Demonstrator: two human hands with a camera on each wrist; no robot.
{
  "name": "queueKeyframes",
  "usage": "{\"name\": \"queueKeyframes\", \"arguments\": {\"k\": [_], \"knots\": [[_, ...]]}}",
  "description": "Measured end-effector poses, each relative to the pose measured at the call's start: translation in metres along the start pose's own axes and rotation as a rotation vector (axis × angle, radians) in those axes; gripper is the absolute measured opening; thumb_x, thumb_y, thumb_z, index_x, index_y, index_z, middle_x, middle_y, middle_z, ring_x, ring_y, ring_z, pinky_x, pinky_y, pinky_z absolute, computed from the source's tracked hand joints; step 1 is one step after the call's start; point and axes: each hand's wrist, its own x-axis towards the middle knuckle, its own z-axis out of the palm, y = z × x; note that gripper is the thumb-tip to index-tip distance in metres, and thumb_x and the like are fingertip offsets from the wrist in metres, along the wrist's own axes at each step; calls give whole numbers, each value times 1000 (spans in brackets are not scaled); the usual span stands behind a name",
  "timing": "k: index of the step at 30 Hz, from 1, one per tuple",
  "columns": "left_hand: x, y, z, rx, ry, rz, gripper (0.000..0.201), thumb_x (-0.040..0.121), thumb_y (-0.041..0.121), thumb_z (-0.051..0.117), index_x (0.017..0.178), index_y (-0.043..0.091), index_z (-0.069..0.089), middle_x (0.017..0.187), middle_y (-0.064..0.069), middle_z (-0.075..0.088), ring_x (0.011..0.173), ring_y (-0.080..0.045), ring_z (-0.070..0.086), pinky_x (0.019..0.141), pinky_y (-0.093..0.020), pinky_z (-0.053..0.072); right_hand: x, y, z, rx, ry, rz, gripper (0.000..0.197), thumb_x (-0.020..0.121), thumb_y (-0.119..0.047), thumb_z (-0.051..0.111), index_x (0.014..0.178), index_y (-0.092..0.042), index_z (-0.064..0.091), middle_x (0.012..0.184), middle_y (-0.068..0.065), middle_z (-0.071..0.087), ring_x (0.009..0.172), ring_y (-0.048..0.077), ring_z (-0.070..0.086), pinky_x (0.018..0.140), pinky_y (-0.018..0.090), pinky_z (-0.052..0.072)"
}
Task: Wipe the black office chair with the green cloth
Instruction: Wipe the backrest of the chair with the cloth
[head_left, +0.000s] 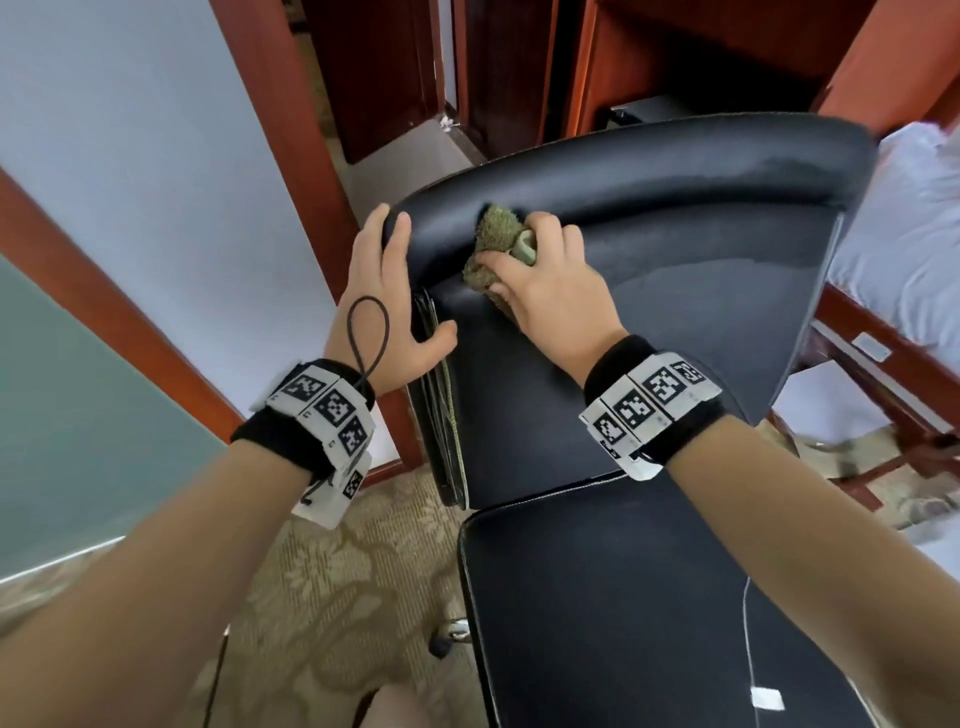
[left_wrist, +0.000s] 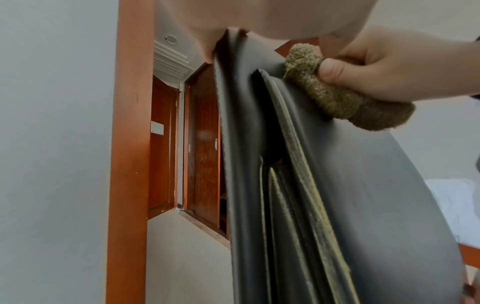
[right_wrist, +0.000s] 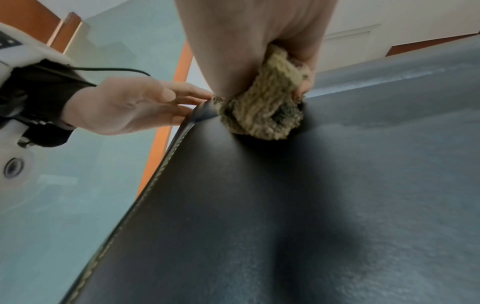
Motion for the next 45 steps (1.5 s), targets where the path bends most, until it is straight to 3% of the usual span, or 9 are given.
{"name": "queueKeyframes", "arguments": {"k": [3,6,9,12,15,18,22,28,45], "knots": [[11,13,0,29,-9,-48,92,74,50,48,147,2,20,146,-28,22,138,-38,21,113,-37,22,0,17,-9,30,-28,65,35,86,-34,42,105,-20,67,107,23,53,89,37,47,44,33,48],[32,29,3,97,11,-146,100,71,61,45,149,4,16,136,-27,33,123,-39,38,103,-43,37,1,33,-20,80,-78,155,35,85,-34,45,107,-20,68,107,25,54,86,42,53,46,37,50],[48,43,7,310,-12,-249,111,64,77,34,148,5,20,132,-28,37,112,-41,44,94,-47,36,1,44,-24,88,-145,191,35,81,-39,60,110,-20,66,108,25,53,88,41,52,48,38,51],[51,52,18,431,-75,-290,118,62,83,38,149,6,15,143,-24,29,119,-42,39,96,-52,33,-2,50,-24,88,-192,218,45,74,-44,72,112,-20,65,108,24,52,90,39,51,50,38,51],[55,59,26,481,-113,-326,121,63,78,55,149,6,9,149,-23,21,125,-45,33,100,-58,29,-3,54,-23,107,-185,278,42,79,-43,66,114,-20,64,108,24,51,90,39,51,51,39,51],[63,62,28,484,-121,-341,119,66,75,58,150,9,7,148,-25,20,125,-44,33,103,-60,25,-7,64,-26,113,-164,330,43,83,-45,47,113,-21,65,103,23,52,85,38,53,46,36,50],[68,63,28,472,-110,-339,113,67,71,60,149,11,12,145,-25,23,120,-44,37,102,-58,27,-14,85,-34,91,-149,383,43,83,-45,43,112,-22,65,102,23,52,84,39,52,44,36,48],[70,64,28,453,-79,-325,108,68,67,65,146,7,21,140,-27,29,112,-45,42,95,-56,32,-22,124,-52,8,-256,569,43,94,-48,42,135,-33,46,128,17,35,111,33,37,68,41,49],[70,65,32,466,-69,-307,109,70,70,60,145,1,21,138,-29,30,111,-47,42,93,-55,36,-73,232,-78,127,3,1084,44,95,-41,45,135,-23,49,134,24,32,113,43,45,99,42,35]]}}
